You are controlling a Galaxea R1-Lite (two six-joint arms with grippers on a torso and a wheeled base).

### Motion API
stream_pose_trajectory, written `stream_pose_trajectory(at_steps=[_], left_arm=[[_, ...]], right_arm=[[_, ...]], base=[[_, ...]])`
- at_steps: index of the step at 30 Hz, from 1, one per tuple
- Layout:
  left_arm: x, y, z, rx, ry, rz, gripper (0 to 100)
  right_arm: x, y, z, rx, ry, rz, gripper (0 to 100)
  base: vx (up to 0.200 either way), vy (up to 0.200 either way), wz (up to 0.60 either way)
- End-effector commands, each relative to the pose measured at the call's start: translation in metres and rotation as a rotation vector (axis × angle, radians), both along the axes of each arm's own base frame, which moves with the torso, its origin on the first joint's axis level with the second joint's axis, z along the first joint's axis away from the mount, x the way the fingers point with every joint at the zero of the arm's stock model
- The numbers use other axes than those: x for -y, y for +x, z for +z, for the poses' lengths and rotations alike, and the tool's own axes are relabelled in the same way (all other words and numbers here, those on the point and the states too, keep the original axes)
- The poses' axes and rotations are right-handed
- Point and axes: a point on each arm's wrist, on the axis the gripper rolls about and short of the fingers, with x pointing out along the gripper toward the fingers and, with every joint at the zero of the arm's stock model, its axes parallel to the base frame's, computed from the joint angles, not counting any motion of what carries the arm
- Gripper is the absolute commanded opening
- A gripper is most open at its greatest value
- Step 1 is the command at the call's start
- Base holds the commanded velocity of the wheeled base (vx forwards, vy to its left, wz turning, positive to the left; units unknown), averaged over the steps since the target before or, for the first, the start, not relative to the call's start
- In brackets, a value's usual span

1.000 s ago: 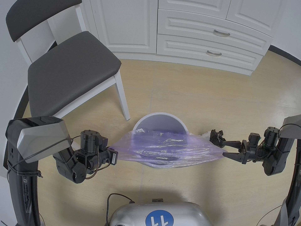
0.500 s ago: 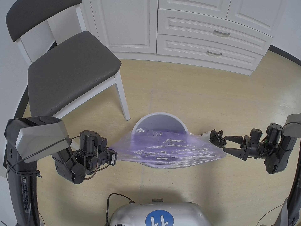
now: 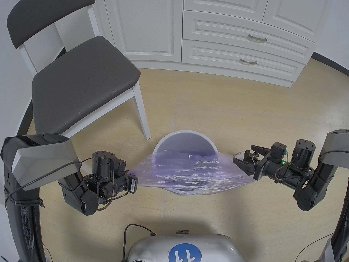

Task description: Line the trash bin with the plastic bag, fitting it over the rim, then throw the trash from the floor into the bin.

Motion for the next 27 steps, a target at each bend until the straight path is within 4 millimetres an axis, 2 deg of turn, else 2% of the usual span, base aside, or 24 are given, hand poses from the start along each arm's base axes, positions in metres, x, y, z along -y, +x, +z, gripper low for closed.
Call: stream_pose_trajectory(at_steps=[1,6,14,18,27], left_arm=[[0.006,-0.015,0.019,0.01,-0.007,-0.031,100],[0.011,-0.025,0.032,0.013,-0.008,-0.05,100],[0.009,-0.029,0.038,0.002,-0.002,-0.051,100],[0.009,-0.029,0.038,0.004,0.0,-0.051,100],[0.009,-0.029,0.038,0.007,0.002,-0.047,100]], right_arm=[[-0.058,-0.016,0.006,0.107,-0.108,-0.089,100],[-0.077,-0.028,-0.005,0.124,-0.225,-0.133,100],[-0.085,-0.054,-0.034,0.101,-0.439,-0.029,100],[-0.086,-0.051,-0.047,0.116,-0.539,-0.036,100],[-0.099,-0.034,-0.047,0.161,-0.519,-0.077,100]], base=[[0.0,0.0,0.0],[0.0,0.0,0.0],[0.0,0.0,0.0],[0.0,0.0,0.0],[0.0,0.0,0.0]])
